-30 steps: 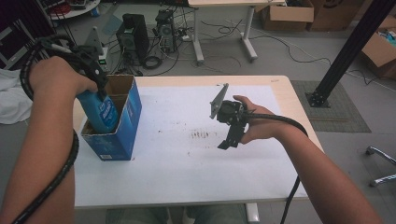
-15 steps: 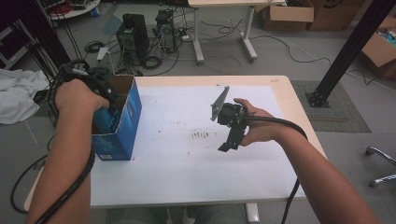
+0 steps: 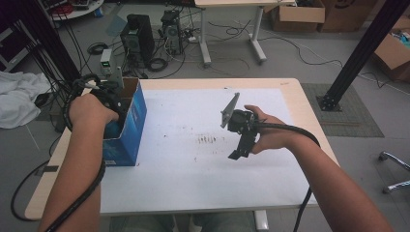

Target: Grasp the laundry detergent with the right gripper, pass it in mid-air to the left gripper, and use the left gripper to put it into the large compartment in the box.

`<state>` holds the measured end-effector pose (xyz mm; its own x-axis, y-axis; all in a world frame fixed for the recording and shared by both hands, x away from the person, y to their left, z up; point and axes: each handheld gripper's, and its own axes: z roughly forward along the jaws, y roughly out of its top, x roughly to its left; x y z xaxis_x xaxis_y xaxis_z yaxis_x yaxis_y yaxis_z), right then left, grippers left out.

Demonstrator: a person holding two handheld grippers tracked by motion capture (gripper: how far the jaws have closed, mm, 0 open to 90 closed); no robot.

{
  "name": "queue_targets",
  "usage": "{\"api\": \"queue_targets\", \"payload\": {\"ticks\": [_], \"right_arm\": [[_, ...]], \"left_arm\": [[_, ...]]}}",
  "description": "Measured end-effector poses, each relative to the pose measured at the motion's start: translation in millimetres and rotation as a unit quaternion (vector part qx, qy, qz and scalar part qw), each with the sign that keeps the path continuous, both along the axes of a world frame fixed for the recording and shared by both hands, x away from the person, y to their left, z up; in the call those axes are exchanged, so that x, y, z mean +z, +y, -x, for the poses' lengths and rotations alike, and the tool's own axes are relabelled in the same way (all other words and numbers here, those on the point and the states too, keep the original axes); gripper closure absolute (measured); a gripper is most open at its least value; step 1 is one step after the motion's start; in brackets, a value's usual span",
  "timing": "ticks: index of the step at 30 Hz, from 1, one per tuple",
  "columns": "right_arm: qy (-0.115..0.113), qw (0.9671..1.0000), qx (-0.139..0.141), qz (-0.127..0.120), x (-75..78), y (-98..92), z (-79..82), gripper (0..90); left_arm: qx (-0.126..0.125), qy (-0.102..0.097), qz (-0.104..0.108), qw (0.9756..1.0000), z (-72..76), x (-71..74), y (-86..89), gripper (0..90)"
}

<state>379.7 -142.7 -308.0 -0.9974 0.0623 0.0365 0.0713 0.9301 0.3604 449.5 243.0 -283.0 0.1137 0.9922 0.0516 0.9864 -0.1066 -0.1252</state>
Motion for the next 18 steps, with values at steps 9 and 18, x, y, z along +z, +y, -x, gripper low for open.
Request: {"api": "queue_targets", "payload": {"ticks": [9, 18], "right_arm": [[0.003, 1.0, 0.002, 0.0, -0.9, 1.7, -0.5, 0.0], [0.002, 1.0, 0.002, -0.005, -2.5, 3.4, 0.9, 0.0]], "left_arm": [[0.001, -0.007, 0.007, 1.0, -0.3, -6.1, 6.6, 38.7], [0.001, -0.014, 0.019, 0.9997, -0.7, -6.6, 10.4, 38.6]]}}
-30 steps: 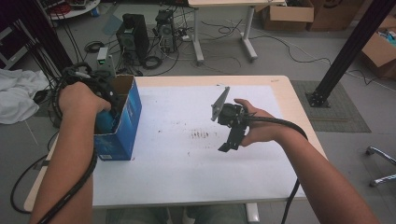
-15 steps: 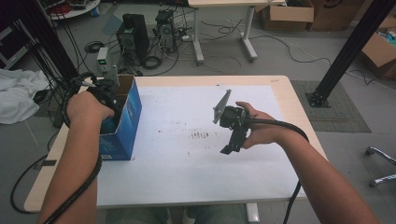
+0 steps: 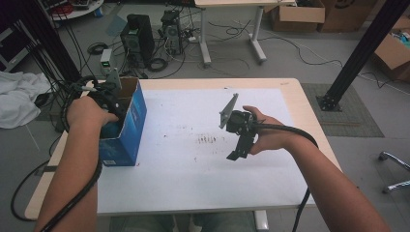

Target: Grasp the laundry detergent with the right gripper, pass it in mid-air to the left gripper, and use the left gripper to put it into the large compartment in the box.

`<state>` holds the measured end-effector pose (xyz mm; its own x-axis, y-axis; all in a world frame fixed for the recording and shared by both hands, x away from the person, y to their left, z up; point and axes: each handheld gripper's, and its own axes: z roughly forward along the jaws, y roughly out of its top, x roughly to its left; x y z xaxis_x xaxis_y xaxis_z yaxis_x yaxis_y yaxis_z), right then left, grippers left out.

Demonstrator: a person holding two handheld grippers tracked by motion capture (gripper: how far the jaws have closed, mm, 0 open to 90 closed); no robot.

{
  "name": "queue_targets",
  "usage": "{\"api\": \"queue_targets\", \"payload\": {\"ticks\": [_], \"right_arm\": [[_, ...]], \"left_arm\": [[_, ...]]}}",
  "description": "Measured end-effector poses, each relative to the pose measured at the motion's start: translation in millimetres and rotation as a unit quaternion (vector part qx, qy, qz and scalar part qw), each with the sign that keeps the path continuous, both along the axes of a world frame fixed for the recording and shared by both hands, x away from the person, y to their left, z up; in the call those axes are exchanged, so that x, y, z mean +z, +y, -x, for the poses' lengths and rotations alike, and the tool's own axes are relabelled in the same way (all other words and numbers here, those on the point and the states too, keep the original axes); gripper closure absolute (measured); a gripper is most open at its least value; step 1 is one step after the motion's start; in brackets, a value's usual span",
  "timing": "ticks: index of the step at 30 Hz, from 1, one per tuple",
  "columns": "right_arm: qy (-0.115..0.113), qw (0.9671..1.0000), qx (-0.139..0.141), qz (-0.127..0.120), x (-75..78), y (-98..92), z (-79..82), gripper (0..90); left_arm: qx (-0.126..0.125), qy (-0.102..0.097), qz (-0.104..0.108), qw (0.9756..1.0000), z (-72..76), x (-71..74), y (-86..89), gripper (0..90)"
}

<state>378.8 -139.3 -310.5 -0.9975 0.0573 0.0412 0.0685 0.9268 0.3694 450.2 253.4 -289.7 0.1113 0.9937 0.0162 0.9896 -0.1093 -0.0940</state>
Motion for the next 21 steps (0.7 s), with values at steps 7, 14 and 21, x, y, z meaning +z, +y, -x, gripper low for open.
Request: {"api": "queue_targets", "payload": {"ticks": [7, 14, 21], "right_arm": [[-0.002, 1.0, 0.002, 0.0, 2.3, 1.7, 1.4, 0.0], [-0.002, 1.0, 0.0, -0.002, 3.4, 0.5, 2.1, 0.0], [0.0, 1.0, 0.0, -0.007, 2.2, 0.7, 3.1, 0.0]], "left_arm": [[0.003, 0.0, 0.001, 1.0, 0.2, -0.1, -0.2, 38.4], [0.012, -0.009, 0.009, 0.9999, 1.0, 2.3, 0.9, 36.4], [0.006, -0.012, 0.004, 0.9999, 1.0, 12.5, -3.5, 31.8]]}}
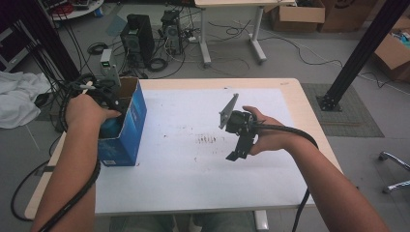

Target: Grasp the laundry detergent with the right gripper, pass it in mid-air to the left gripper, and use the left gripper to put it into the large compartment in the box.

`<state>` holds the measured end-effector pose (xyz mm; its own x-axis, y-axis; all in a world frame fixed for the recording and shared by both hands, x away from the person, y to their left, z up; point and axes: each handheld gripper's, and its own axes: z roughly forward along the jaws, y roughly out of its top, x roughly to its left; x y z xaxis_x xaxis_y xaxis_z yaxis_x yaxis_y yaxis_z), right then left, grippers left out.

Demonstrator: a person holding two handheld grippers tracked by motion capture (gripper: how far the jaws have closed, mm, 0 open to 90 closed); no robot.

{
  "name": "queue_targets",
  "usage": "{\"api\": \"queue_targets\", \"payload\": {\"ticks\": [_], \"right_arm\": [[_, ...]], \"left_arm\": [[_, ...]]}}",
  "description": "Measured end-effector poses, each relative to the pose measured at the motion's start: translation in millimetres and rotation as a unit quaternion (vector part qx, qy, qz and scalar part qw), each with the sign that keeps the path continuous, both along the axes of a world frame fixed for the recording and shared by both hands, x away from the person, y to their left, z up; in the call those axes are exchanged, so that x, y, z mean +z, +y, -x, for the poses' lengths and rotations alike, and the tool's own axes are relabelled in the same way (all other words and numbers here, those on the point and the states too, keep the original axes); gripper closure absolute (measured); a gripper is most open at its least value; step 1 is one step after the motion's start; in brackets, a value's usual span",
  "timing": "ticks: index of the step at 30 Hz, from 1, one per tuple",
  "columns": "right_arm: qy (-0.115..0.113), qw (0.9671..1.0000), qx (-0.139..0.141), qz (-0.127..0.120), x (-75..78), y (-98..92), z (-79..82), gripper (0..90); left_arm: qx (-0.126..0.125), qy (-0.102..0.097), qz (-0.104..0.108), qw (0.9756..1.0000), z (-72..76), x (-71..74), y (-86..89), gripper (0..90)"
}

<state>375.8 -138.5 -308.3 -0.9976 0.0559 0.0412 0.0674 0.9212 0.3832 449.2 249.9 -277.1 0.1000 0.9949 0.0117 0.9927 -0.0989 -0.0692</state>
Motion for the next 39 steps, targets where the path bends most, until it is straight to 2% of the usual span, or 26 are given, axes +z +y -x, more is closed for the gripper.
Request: {"api": "queue_targets", "payload": {"ticks": [2, 8, 13, 17, 20, 26, 31, 34, 39], "right_arm": [[0.0, 1.0, 0.0, -0.001, -0.2, -0.2, 0.2, 0.0], [0.0, 1.0, 0.001, -0.003, -0.5, -1.3, 0.2, 0.0], [0.0, 1.0, 0.0, -0.004, -0.9, -0.9, -0.1, 0.0], [0.0, 1.0, 0.002, -0.006, -0.1, 0.0, 0.7, 0.0], [0.001, 1.0, 0.003, -0.007, 0.0, 0.6, 0.7, 0.0], [0.001, 1.0, 0.002, -0.008, -0.5, 2.8, -0.2, 0.0], [0.005, 0.9999, 0.003, -0.01, -0.3, 3.8, -0.8, 0.0], [0.004, 0.9999, 0.004, -0.01, -0.3, 4.1, -0.9, 0.0], [0.005, 0.9999, 0.004, -0.008, -1.0, 3.4, -0.7, 0.0]], "left_arm": [[-0.005, 0.002, -0.003, 1.0, 0.2, 2.7, -1.2, 30.8], [-0.004, -0.009, -0.007, 0.9999, 2.3, 12.6, -1.4, 29.8], [-0.01, -0.015, -0.012, 0.9998, 3.8, 26.9, -3.5, 27.7], [-0.017, -0.028, -0.02, 0.9993, 5.0, 38.8, -6.4, 27.5], [-0.023, -0.027, -0.023, 0.9991, 5.0, 46.9, -6.8, 25.0], [-0.028, -0.036, -0.021, 0.9988, 6.6, 59.8, -8.3, 20.8], [-0.027, -0.04, -0.021, 0.9986, 7.8, 65.5, -7.3, 17.6], [-0.024, -0.037, -0.023, 0.9988, 8.4, 66.8, -6.4, 15.8], [-0.033, -0.039, -0.027, 0.9983, 9.4, 72.0, -7.3, 14.0]]}}
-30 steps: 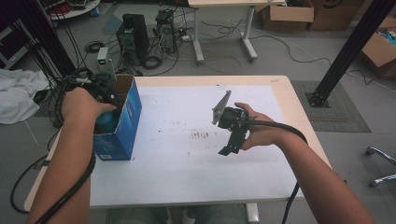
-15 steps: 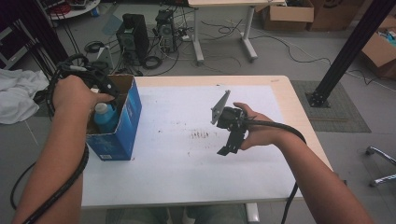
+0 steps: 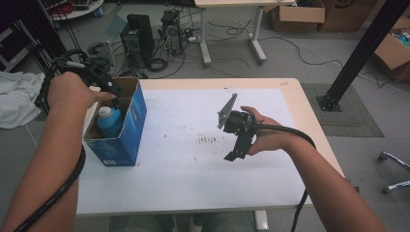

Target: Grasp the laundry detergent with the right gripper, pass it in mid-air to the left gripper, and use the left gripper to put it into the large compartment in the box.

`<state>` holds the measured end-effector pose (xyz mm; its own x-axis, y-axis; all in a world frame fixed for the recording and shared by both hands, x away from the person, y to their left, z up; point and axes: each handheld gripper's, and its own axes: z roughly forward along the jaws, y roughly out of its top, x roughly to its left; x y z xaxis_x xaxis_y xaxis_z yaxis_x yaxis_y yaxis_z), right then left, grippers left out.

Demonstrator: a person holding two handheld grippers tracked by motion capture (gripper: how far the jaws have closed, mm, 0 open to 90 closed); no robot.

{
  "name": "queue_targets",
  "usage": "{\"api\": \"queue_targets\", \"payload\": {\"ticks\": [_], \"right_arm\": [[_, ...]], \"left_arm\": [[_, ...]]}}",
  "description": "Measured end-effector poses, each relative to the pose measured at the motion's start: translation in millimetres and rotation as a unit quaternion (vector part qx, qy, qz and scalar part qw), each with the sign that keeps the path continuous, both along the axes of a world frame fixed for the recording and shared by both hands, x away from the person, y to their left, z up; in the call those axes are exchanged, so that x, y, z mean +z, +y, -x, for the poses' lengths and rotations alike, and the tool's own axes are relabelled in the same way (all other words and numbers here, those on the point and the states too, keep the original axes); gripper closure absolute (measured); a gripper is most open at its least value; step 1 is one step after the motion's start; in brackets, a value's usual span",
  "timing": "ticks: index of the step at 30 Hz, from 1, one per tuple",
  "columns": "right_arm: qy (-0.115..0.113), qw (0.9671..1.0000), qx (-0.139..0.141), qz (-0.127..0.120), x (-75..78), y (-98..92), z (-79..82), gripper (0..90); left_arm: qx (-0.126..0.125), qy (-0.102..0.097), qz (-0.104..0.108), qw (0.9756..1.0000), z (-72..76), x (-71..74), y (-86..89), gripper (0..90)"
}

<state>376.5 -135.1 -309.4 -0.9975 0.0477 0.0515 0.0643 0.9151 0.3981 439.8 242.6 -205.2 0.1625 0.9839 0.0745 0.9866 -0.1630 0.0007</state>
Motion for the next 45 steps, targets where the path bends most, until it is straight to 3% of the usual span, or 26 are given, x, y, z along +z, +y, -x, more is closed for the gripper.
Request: {"api": "queue_targets", "payload": {"ticks": [6, 16, 19, 22, 27, 31, 34, 36, 39, 41, 43, 44, 45], "right_arm": [[0.003, 1.0, 0.0, -0.002, -0.6, 0.2, 0.8, 0.0], [0.002, 1.0, 0.001, 0.0, 0.7, 1.7, 1.7, 0.0], [0.003, 1.0, 0.001, 0.001, 1.0, 1.8, 2.1, 0.0], [0.003, 1.0, 0.001, 0.002, 1.7, 1.1, 2.6, 0.0], [0.002, 1.0, -0.003, 0.006, 4.1, -1.1, 2.6, 0.0], [0.001, 0.9999, -0.004, 0.009, 6.5, -1.4, 2.9, 0.0], [0.002, 0.9999, -0.005, 0.013, 8.0, -0.9, 3.1, 0.0], [0.001, 0.9999, -0.006, 0.015, 8.8, -0.6, 3.1, 0.0], [0.002, 0.9998, -0.007, 0.019, 10.5, -0.2, 2.7, 0.0], [0.003, 0.9998, -0.009, 0.02, 11.4, 0.2, 2.2, 0.0], [0.006, 0.9996, -0.009, 0.024, 11.7, 0.7, 1.0, 0.0], [0.005, 0.9996, -0.007, 0.027, 11.8, 0.7, 0.0, 0.0], [0.005, 0.9995, -0.009, 0.029, 12.1, 0.8, -0.8, 0.0]], "left_arm": [[-0.012, -0.006, -0.004, 0.9999, 2.7, 10.0, -7.2, 6.8], [-0.036, -0.015, -0.008, 0.9992, 6.0, 22.8, -21.2, 4.8], [-0.05, -0.015, 0.012, 0.9986, 6.5, 25.2, -25.8, 3.5], [-0.075, -0.009, 0.026, 0.9968, 7.7, 27.9, -31.6, 0.4], [-0.118, -0.016, 0.037, 0.9922, 10.4, 35.1, -43.8, 0.2], [-0.164, -0.011, 0.045, 0.9853, 11.6, 37.4, -58.2, 0.2], [-0.217, -0.01, 0.06, 0.9744, 15.3, 35.9, -73.5, 0.1], [-0.26, -0.006, 0.067, 0.9633, 19.5, 34.3, -84.6, 0.1], [-0.333, 0.001, 0.076, 0.9399, 27.1, 32.6, -100.6, 0.1], [-0.38, 0.012, 0.077, 0.9217, 33.2, 28.9, -110.5, 0.2], [-0.416, 0.028, 0.077, 0.9058, 38.3, 23.1, -118.2, 0.1], [-0.432, 0.034, 0.075, 0.8982, 40.5, 20.6, -121.0, 0.1], [-0.441, 0.039, 0.077, 0.8935, 42.1, 18.2, -123.2, 0.1]]}}
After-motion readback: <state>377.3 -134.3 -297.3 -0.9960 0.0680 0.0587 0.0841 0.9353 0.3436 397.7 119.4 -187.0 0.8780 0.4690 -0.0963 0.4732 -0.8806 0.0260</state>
